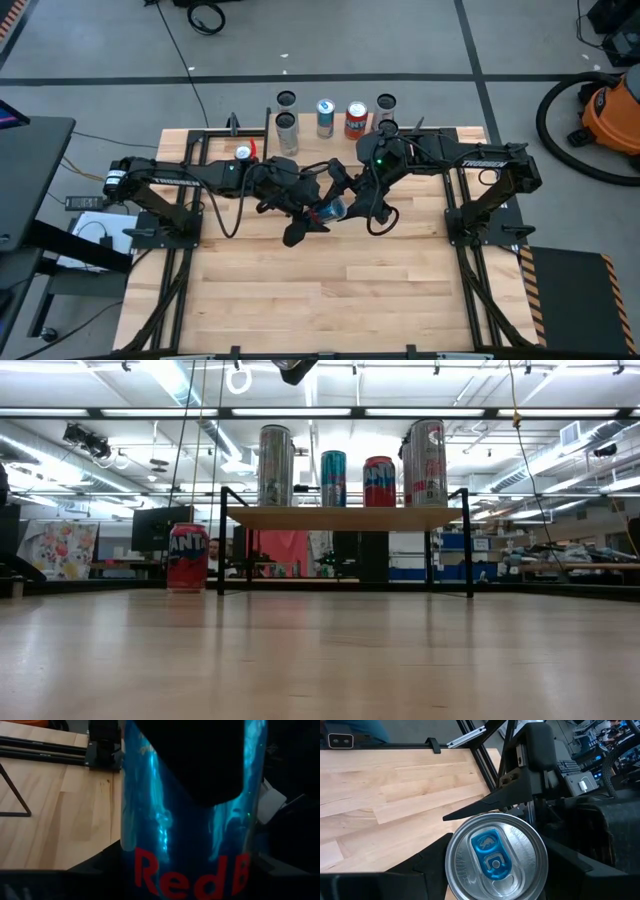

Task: Place canned beverage on shelf
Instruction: Put the blue soda can on the shelf aligned with the other blue soda can

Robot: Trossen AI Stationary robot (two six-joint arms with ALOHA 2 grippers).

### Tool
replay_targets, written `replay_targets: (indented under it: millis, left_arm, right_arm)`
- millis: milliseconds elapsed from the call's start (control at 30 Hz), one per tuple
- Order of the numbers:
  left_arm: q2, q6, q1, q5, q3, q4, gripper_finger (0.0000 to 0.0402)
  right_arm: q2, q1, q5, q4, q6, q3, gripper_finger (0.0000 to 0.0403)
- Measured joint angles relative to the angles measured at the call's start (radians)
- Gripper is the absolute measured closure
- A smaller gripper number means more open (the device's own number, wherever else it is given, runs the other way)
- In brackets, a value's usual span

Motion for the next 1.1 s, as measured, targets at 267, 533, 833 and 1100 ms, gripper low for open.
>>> replay_targets:
  millis: [267,533,833,1100]
  left_arm:
    - [0.000,-0.001,0.000,0.002,0.000,-0.002,0.0180]
    - [0.000,-0.001,0.000,0.004,0.000,0.002,0.0181]
    - [-0.001,0.001,-0.017,-0.009,0.000,-0.001,0.0181]
    - [-0.001,0.002,-0.026,-0.056,0.000,0.002,0.0181]
  right_arm:
    - [0.000,0.000,0.000,-0.004,-0.004,0.000,0.0151]
    - [0.000,0.000,0.001,-0.002,0.017,0.000,0.0138]
    - [0.000,0.001,0.060,0.013,0.031,0.000,0.0110]
    - [-0.015,0.002,0.107,0.004,0.027,-0.001,0.0108]
